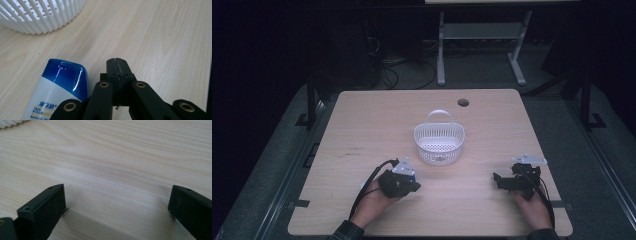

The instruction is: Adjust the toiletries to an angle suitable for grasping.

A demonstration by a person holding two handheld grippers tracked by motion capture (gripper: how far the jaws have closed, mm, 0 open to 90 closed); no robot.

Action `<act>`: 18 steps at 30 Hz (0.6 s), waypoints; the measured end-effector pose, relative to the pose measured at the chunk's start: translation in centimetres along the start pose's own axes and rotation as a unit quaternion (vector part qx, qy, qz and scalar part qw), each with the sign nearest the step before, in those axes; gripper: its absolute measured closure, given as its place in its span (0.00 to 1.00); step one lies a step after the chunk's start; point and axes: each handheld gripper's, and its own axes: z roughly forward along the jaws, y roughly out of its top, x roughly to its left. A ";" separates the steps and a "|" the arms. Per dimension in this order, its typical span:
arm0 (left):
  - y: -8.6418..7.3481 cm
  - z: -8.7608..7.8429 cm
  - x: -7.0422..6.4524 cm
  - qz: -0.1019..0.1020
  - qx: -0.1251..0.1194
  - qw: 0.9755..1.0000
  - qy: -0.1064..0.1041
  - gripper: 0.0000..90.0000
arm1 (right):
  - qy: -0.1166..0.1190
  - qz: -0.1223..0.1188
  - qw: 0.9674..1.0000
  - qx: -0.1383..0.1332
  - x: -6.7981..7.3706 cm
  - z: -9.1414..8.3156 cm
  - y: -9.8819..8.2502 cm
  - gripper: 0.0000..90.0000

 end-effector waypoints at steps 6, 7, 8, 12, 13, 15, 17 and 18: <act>-0.2 0.4 0.5 -0.006 0.016 1.000 0.011 1.00 | 0.000 0.000 1.000 0.000 0.0 0.0 0.0 0.01; -0.2 0.4 0.6 -0.008 0.016 1.000 0.012 1.00 | 0.000 0.000 1.000 0.000 0.0 0.0 0.0 0.01; -0.2 0.5 0.7 -0.006 0.021 1.000 0.016 1.00 | 0.000 0.000 1.000 0.000 0.0 0.0 0.0 0.01; -0.3 0.5 1.0 -0.009 0.026 0.999 0.024 1.00 | 0.000 0.000 1.000 0.000 0.0 0.0 0.0 0.01; -0.3 0.5 1.0 -0.009 0.026 0.999 0.024 1.00 | 0.000 0.000 1.000 0.000 0.0 0.0 0.0 0.01; -0.3 0.5 1.3 -0.012 0.028 0.999 0.025 1.00 | 0.001 0.000 1.000 0.000 0.0 0.0 0.0 0.01; -0.3 0.5 1.4 -0.014 0.029 0.999 0.026 1.00 | 0.001 0.000 1.000 0.000 0.0 0.0 0.0 0.01; -0.3 0.5 1.5 -0.013 0.030 0.999 0.029 1.00 | 0.001 0.000 1.000 0.000 0.0 0.0 0.0 0.01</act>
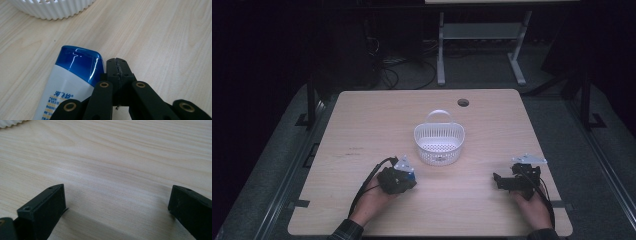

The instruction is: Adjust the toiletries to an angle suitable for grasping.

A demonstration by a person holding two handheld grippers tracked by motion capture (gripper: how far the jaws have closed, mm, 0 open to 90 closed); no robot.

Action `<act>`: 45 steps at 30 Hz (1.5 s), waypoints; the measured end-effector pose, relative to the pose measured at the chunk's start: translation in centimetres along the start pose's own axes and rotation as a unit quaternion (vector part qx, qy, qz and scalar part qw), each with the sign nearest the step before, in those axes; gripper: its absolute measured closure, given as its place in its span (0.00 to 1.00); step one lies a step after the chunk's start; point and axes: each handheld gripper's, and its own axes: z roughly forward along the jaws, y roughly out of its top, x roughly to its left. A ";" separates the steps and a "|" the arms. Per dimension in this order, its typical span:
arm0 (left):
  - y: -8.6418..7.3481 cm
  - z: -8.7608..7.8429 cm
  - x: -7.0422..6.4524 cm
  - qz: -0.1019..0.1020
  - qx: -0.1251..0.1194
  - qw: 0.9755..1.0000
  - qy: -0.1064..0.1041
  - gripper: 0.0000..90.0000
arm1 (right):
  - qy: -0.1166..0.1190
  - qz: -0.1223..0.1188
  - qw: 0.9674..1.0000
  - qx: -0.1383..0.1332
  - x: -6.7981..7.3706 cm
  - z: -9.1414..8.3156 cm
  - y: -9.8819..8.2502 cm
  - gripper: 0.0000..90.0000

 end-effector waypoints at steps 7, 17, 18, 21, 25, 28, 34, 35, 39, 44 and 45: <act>0.2 -0.1 0.8 -0.005 -0.001 1.000 0.008 1.00 | 0.000 0.000 1.000 0.000 0.0 0.0 0.0 0.01; 0.8 0.3 1.8 -0.006 0.004 1.000 0.021 1.00 | 0.000 0.000 1.000 0.000 0.0 0.0 0.0 0.01; 0.9 0.3 1.9 -0.006 0.006 1.000 0.022 1.00 | 0.000 0.000 1.000 0.000 0.0 0.0 0.0 0.01; 1.0 0.3 2.2 -0.009 0.005 1.000 0.025 1.00 | 0.000 0.000 1.000 0.000 0.0 0.0 0.0 0.01; 1.1 0.2 2.7 -0.014 0.005 0.999 0.029 1.00 | 0.000 0.000 1.000 0.000 0.0 0.0 0.0 0.01; 1.1 0.1 3.1 -0.019 0.005 0.999 0.034 1.00 | 0.000 0.000 1.000 0.000 0.0 0.0 0.0 0.01; 0.9 -0.2 3.9 -0.031 0.002 0.999 0.041 1.00 | 0.000 0.000 1.000 0.000 0.0 0.0 0.0 0.01; 0.9 -0.3 4.1 -0.033 0.003 0.999 0.042 1.00 | 0.000 0.000 1.000 0.000 0.0 0.0 0.0 0.01; 0.7 -0.6 4.6 -0.042 0.000 0.998 0.048 1.00 | 0.000 0.000 1.000 0.000 0.0 0.0 0.0 0.01; 0.4 -1.1 5.5 -0.056 -0.007 0.997 0.055 1.00 | 0.000 0.000 1.000 0.000 0.0 0.0 0.0 0.01; 0.4 -1.1 5.5 -0.056 -0.007 0.997 0.055 1.00 | 0.000 0.000 1.000 0.000 0.0 0.0 0.0 0.01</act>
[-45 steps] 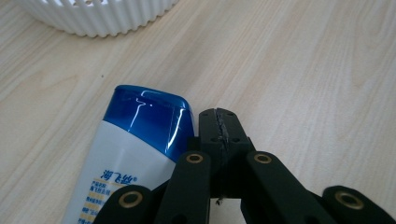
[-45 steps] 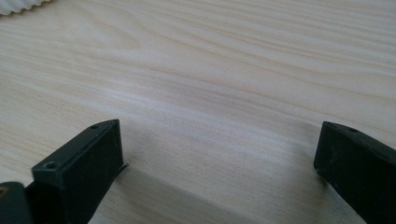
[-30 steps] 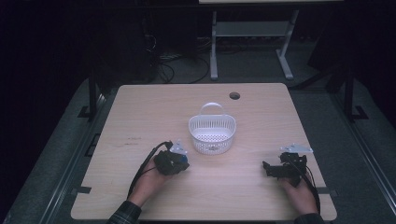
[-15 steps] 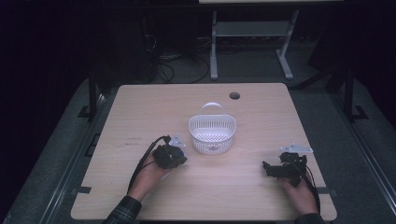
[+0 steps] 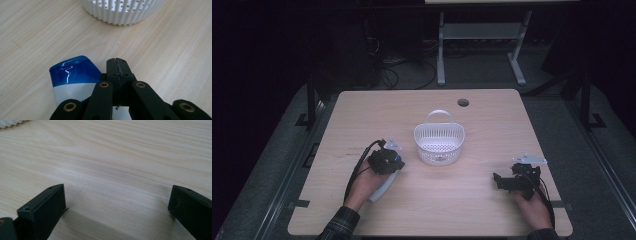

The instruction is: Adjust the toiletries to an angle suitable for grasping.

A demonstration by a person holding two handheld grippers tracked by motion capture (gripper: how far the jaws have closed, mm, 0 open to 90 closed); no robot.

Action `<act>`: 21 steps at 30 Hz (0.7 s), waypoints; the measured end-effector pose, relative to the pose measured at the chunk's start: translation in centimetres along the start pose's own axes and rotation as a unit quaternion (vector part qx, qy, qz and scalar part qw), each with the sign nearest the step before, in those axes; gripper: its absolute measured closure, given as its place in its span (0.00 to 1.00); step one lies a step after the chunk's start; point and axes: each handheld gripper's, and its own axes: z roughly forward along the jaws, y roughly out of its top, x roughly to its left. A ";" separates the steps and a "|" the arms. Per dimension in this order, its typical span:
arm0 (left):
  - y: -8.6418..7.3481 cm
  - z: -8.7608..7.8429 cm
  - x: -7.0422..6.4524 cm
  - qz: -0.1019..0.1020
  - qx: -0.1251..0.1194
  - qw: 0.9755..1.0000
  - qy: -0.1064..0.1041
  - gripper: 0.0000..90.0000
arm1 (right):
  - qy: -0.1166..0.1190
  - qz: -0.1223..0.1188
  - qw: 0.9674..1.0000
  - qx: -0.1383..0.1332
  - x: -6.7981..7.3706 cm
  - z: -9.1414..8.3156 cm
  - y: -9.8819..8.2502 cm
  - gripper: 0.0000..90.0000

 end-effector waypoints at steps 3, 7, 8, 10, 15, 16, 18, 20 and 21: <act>-0.1 -0.1 0.3 -0.005 0.000 1.000 0.002 1.00 | 0.000 0.000 1.000 0.000 0.0 0.0 0.0 0.01; -0.2 -0.3 0.3 -0.007 -0.003 1.000 -0.001 1.00 | 0.000 0.000 1.000 0.000 0.0 0.0 0.0 0.01; -0.2 -0.6 0.2 -0.010 -0.009 1.000 -0.004 1.00 | 0.000 0.000 1.000 0.000 0.0 0.0 0.0 0.01; -0.3 -0.9 0.3 -0.014 -0.011 1.000 -0.009 0.99 | 0.000 0.000 1.000 0.000 0.0 0.0 0.0 0.01; -0.5 -1.4 0.8 -0.032 -0.018 0.999 -0.015 0.92 | 0.001 -0.001 1.000 0.000 0.0 0.0 0.0 0.01; -0.6 -1.6 0.9 -0.037 -0.020 0.999 -0.015 0.90 | 0.001 -0.001 1.000 0.000 0.0 0.0 0.0 0.01; -0.7 -2.0 1.1 -0.043 -0.025 0.999 -0.014 0.85 | 0.001 -0.001 1.000 0.000 0.0 0.0 0.0 0.01; -0.7 -2.6 1.3 -0.053 -0.026 0.998 -0.009 0.72 | 0.001 -0.001 1.000 0.000 0.0 0.0 0.0 0.01; -0.7 -2.6 1.3 -0.053 -0.026 0.998 -0.009 0.67 | 0.001 -0.001 1.000 0.000 0.0 0.0 0.0 0.01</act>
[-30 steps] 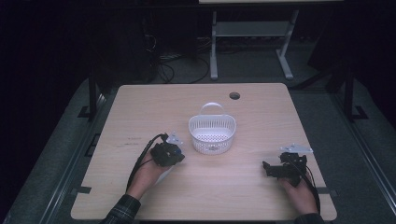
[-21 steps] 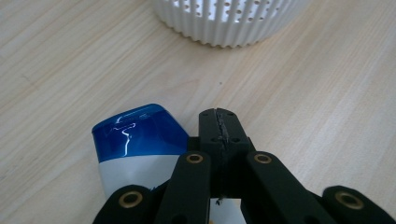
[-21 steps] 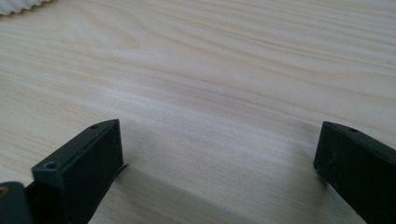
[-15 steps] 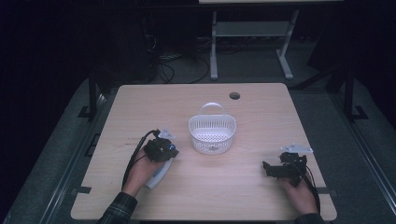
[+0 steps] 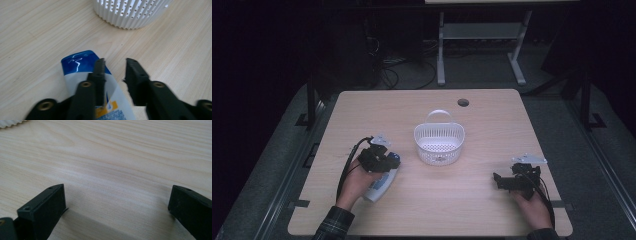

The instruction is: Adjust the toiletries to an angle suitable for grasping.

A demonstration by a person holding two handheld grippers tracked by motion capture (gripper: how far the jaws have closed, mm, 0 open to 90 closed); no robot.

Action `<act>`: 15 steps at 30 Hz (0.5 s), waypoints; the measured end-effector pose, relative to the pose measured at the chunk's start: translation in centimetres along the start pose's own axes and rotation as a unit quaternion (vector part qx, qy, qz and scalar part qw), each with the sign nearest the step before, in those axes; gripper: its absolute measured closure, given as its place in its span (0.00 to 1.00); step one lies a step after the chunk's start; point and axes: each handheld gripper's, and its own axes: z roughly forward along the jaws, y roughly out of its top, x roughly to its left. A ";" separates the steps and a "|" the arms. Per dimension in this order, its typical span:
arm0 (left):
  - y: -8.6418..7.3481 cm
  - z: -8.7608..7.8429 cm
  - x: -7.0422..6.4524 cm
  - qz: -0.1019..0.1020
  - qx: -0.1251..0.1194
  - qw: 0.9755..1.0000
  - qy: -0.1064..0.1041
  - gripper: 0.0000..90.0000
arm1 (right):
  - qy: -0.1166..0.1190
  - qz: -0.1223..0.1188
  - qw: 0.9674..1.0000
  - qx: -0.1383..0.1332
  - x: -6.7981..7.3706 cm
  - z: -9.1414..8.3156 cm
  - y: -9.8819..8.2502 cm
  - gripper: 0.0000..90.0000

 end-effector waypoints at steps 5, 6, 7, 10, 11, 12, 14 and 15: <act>-0.1 -0.4 0.2 -0.016 0.004 1.000 0.017 0.41 | 0.000 0.000 1.000 0.000 0.0 0.0 0.0 0.01; -0.2 -0.4 0.3 -0.020 0.007 1.000 0.020 0.41 | 0.000 0.000 1.000 0.000 0.0 0.0 0.0 0.01; -0.2 -0.4 0.4 -0.023 0.011 0.999 0.028 0.38 | 0.000 0.000 1.000 0.000 0.0 0.0 0.0 0.01; -0.2 -0.4 0.6 -0.033 0.016 0.998 0.042 0.25 | 0.000 0.000 1.000 0.000 0.0 0.0 0.0 0.01; -0.2 -0.4 0.6 -0.037 0.017 0.998 0.048 0.22 | 0.000 0.000 1.000 0.000 0.0 0.0 0.0 0.01; -0.2 -0.4 0.6 -0.043 0.016 0.998 0.051 0.20 | 0.000 0.000 1.000 0.000 0.0 0.0 0.0 0.01; -0.3 -0.4 0.7 -0.053 0.017 0.997 0.057 0.18 | 0.000 0.000 1.000 0.000 0.0 0.0 0.0 0.01; -0.3 -0.4 0.7 -0.055 0.019 0.997 0.057 0.17 | 0.000 0.000 1.000 0.000 0.0 0.0 0.0 0.01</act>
